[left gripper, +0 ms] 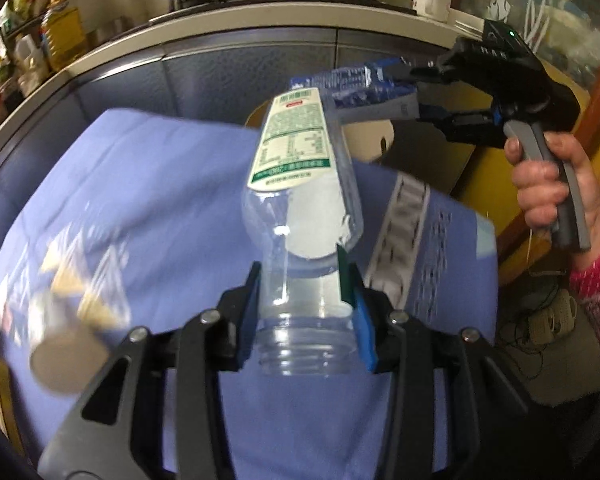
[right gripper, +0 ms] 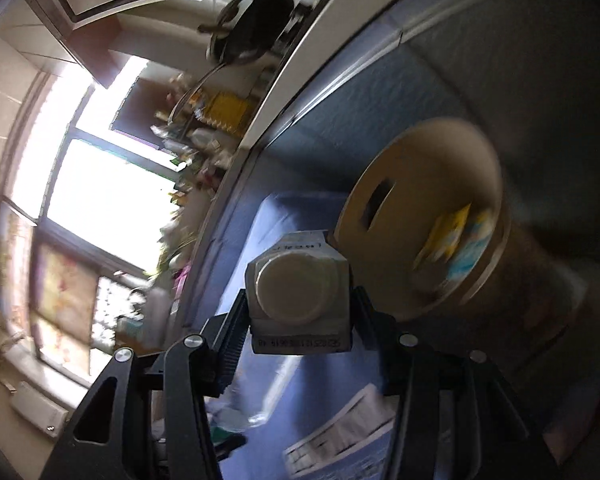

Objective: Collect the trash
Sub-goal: 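Open the right tool over the wastebasket while the left tool lowers the bottle into it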

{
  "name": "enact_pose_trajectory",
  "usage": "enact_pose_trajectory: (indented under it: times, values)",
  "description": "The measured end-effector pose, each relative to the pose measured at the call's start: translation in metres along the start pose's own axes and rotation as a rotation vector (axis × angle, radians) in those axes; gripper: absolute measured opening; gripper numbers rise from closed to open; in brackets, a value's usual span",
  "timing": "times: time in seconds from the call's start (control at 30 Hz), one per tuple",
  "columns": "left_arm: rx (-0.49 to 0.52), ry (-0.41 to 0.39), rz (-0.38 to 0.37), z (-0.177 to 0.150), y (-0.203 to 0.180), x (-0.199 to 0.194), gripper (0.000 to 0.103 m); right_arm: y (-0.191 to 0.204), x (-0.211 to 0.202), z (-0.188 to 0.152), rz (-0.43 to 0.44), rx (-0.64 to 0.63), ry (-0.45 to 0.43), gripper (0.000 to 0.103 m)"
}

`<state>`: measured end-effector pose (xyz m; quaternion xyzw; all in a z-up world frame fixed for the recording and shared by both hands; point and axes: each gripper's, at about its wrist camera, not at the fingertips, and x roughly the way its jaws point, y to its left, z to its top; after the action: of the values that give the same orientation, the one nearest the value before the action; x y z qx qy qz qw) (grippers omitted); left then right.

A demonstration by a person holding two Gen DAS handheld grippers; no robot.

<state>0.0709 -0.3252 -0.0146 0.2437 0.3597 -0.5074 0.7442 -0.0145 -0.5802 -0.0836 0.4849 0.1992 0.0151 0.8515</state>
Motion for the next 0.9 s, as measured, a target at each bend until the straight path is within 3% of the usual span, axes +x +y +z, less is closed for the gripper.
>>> enact_pose_trajectory:
  times: [0.3, 0.5, 0.6, 0.67, 0.7, 0.73, 0.8, 0.9]
  values:
    - [-0.023, 0.034, -0.040, 0.084, -0.001, 0.038, 0.039, -0.003, 0.002, 0.041, -0.094, -0.049, -0.049, 0.050]
    - [-0.045, 0.112, -0.036, 0.112, 0.000, 0.062, 0.039, -0.001, 0.017, 0.050, -0.210, -0.128, -0.012, 0.050]
    - [-0.050, 0.132, -0.015, 0.117, -0.001, 0.069, 0.040, -0.013, 0.027, 0.049, -0.220, -0.111, 0.023, 0.050]
    - [-0.056, 0.124, 0.007, 0.119, -0.001, 0.070, 0.047, -0.022, 0.034, 0.048, -0.213, -0.071, 0.043, 0.051]
    - [-0.067, 0.121, 0.022, 0.122, 0.000, 0.069, 0.067, -0.029, 0.038, 0.046, -0.213, -0.041, 0.048, 0.053]
    - [-0.078, 0.105, 0.036, 0.123, 0.001, 0.067, 0.080, -0.032, 0.040, 0.046, -0.213, -0.029, 0.051, 0.057]
    - [-0.087, 0.064, 0.037, 0.124, 0.002, 0.056, 0.080, -0.039, 0.043, 0.044, -0.233, 0.001, 0.045, 0.065]
    - [-0.134, 0.010, 0.054, 0.126, 0.009, 0.034, 0.080, -0.036, 0.036, 0.044, -0.248, 0.017, 0.004, 0.067]
